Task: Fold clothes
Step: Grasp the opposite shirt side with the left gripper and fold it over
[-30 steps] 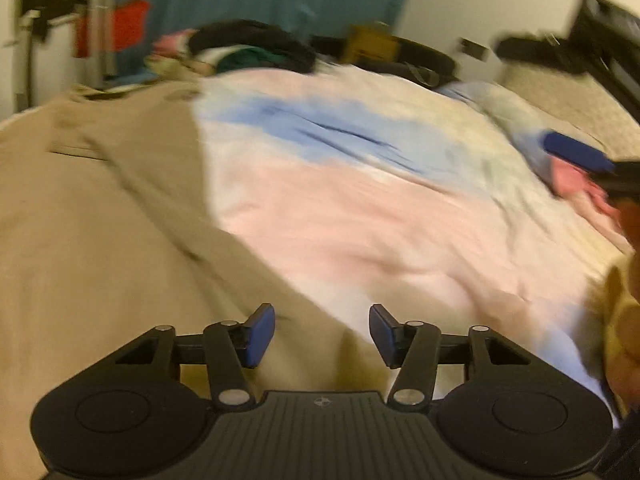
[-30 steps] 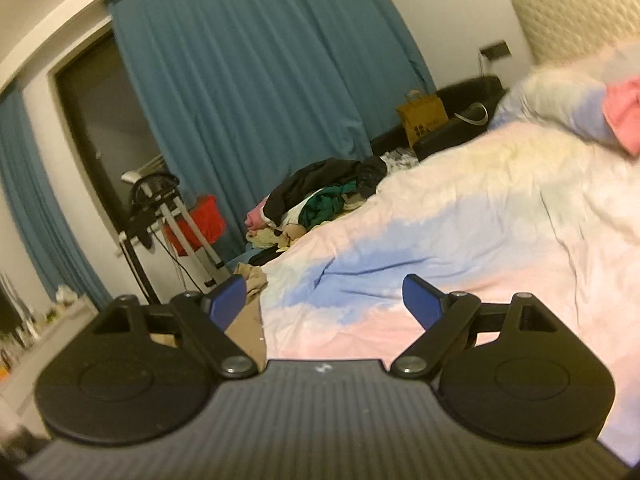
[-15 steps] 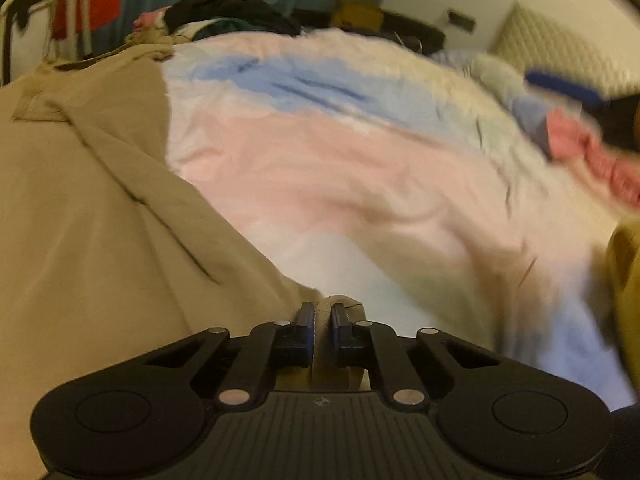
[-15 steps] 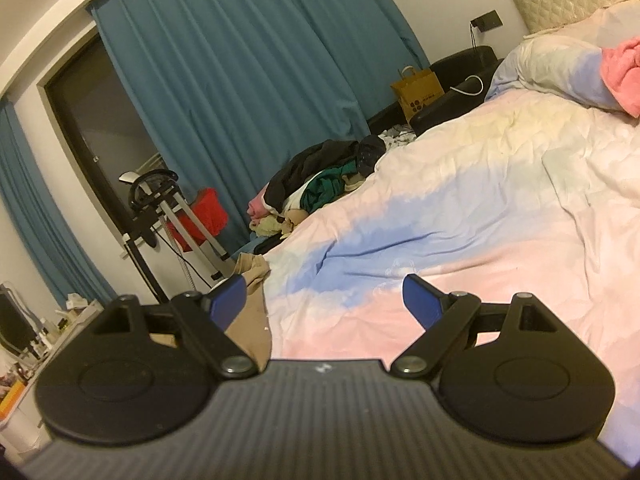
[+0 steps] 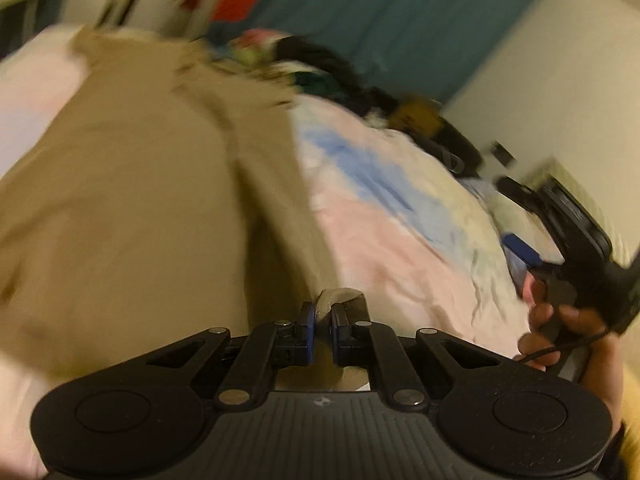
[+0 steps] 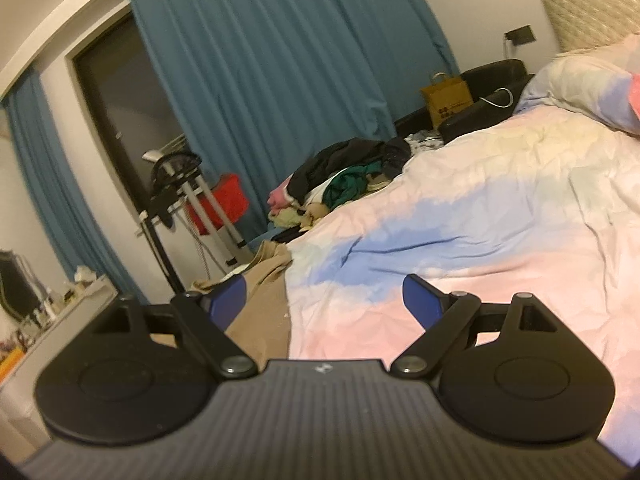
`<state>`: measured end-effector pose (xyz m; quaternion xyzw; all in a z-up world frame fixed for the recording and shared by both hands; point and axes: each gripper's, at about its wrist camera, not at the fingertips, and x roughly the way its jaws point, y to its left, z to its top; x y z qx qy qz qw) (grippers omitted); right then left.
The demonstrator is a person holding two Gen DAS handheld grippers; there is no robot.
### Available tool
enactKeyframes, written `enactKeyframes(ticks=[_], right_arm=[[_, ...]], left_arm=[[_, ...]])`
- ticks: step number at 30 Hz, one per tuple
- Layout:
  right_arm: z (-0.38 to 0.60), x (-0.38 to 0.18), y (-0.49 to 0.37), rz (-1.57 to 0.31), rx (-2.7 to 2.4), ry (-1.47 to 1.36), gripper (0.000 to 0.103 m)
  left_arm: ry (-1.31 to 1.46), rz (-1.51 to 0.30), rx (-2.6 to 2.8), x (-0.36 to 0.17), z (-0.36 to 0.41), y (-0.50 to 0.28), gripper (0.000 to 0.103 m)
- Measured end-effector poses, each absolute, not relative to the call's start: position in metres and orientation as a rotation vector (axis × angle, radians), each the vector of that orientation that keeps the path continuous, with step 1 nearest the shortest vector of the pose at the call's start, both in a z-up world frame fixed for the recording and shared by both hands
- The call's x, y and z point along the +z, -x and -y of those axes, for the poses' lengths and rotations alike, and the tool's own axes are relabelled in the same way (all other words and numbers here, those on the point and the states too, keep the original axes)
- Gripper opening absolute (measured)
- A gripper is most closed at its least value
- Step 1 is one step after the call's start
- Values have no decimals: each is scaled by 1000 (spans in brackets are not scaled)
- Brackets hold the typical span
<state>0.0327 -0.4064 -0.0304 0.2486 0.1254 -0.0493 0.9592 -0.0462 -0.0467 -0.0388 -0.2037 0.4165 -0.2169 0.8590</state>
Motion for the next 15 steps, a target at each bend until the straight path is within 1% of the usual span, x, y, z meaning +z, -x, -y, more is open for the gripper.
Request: enactKeyframes(ticks=[2,5,8,9,10,11,12,13,14,15], right_arm=[[396,-30,-35,-272,-87,-476,87],[374,-31,-39,-305,-51,-405,86],[351,-33,-41,-339,-10,-324,86],[345,-34,-42,-348,2,-306,86],[340,-35,-42,-357,15,-293,86],[337,-36,-43,-366,24,-287,86],[333,-36,-44,-375,33,-281,86],[330,-37,-45,-384,42,-276,86],[329,-38,-46,-390,47,-276,86],[328,-38,-47,-396,52,-277,86]], left_arm=[[458,-946,-406,-52,33,41,8],[428,-1018,-350,-68,23,34,9],[464,-1061,-356,-73,14,29,14],[483,-1066,-359,-73,10,28,17],[500,-1070,-360,-72,7,27,27],[517,-1074,-362,-71,3,27,34],[525,-1074,-363,-70,0,27,47],[534,-1069,-362,-69,-3,29,54],[543,-1063,-360,-69,-6,31,57],[556,-1060,-349,-70,-9,31,63]])
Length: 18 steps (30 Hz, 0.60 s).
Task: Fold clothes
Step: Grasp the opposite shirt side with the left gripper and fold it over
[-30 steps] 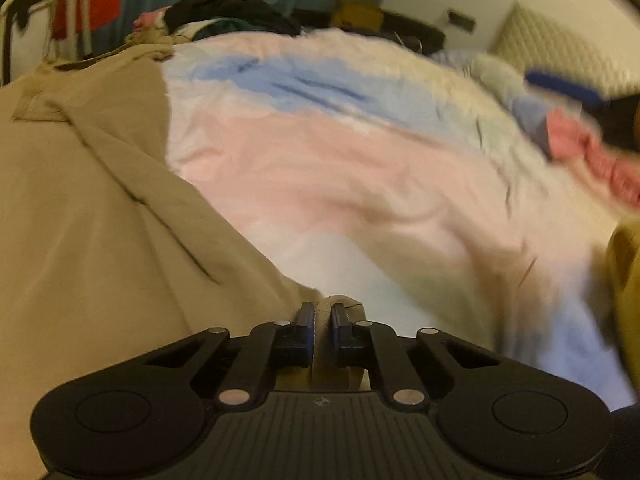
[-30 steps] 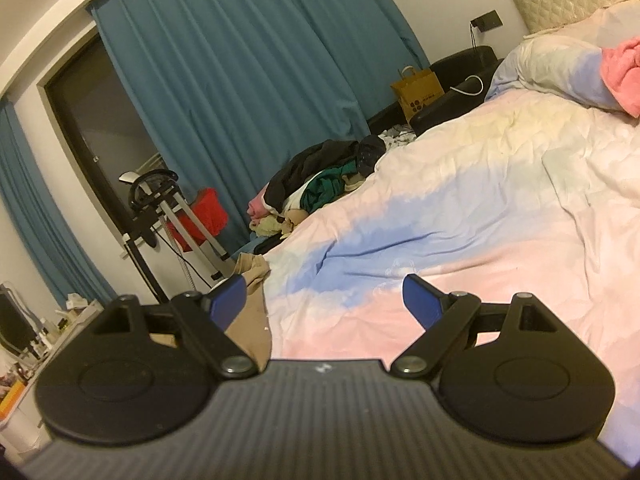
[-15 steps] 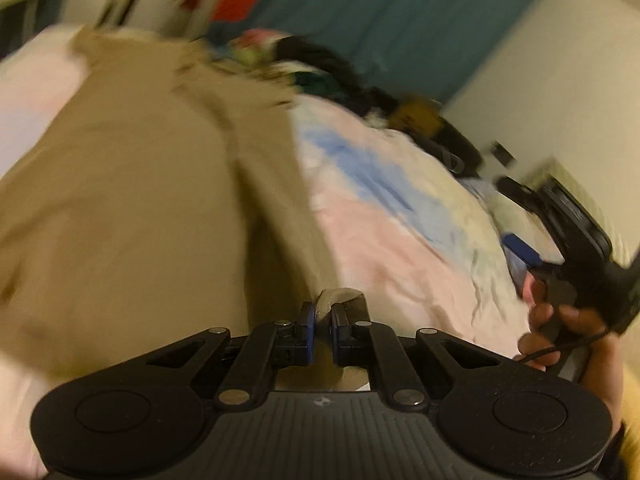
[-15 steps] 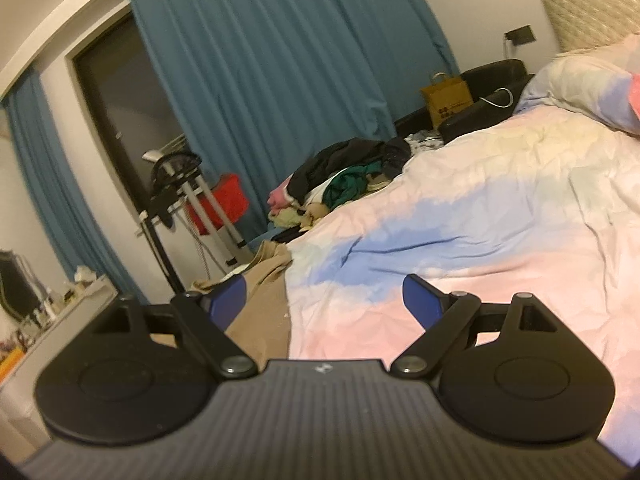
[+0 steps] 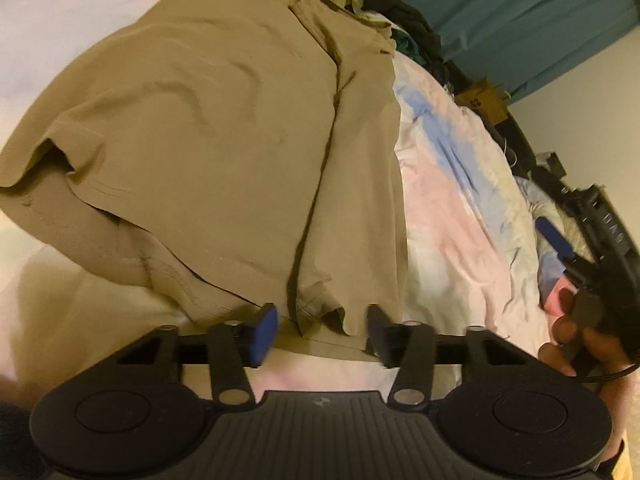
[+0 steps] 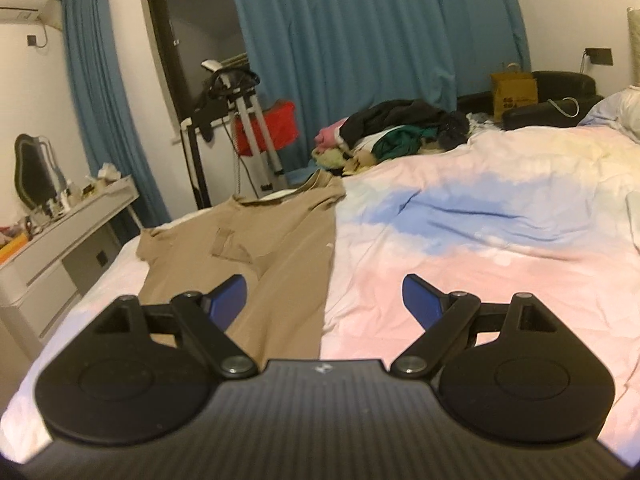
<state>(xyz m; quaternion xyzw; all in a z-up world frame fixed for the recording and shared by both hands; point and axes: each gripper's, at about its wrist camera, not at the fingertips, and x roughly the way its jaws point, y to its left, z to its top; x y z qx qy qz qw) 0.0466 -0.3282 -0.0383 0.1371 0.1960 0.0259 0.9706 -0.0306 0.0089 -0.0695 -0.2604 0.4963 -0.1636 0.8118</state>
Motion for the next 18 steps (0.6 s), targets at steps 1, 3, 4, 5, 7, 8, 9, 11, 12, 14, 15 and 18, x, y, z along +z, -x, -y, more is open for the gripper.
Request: enactKeyframes(ticks=[1,3,4,5,7,8,9,11,12,14,15,18], right_arm=[[327,-39,-47,-402,57,-278,86],[326,-40,-49,-412,63,-283,86],[326,-41,-49,-417,66,-286,86],[325,-42,-51,-423,68,-290,86],[325,-43,-52,-431,70,-293,86],[324,-44,-53,-433,70,-292,86],[324,-44,-53,-435,70,-291,86],[323,-45,-53,-437,74,-292,86],[322,-45,-53,-436,77,-294,86],[321,-45,-53,-435,80,-294,86],[320,-45,-53,-436,80,-293,86],[320,-45,-53,-441,83,-296,86]], left_arm=[[570,-1058,-335,-71,-11,30,66],[584,-1065,-325,-74,-13,24,66],[585,-1073,-330,-75,-12,19,66],[581,-1076,-346,-74,-10,15,66],[552,-1066,-374,-75,-4,8,66],[528,-1061,-372,-76,0,4,65],[504,-1056,-367,-77,3,1,62],[462,-1037,-373,-77,11,-4,56],[432,-1018,-381,-76,15,-4,47],[351,-975,-377,-72,25,-1,29],[308,-964,-370,-71,30,3,9],[227,-951,-360,-70,38,13,1]])
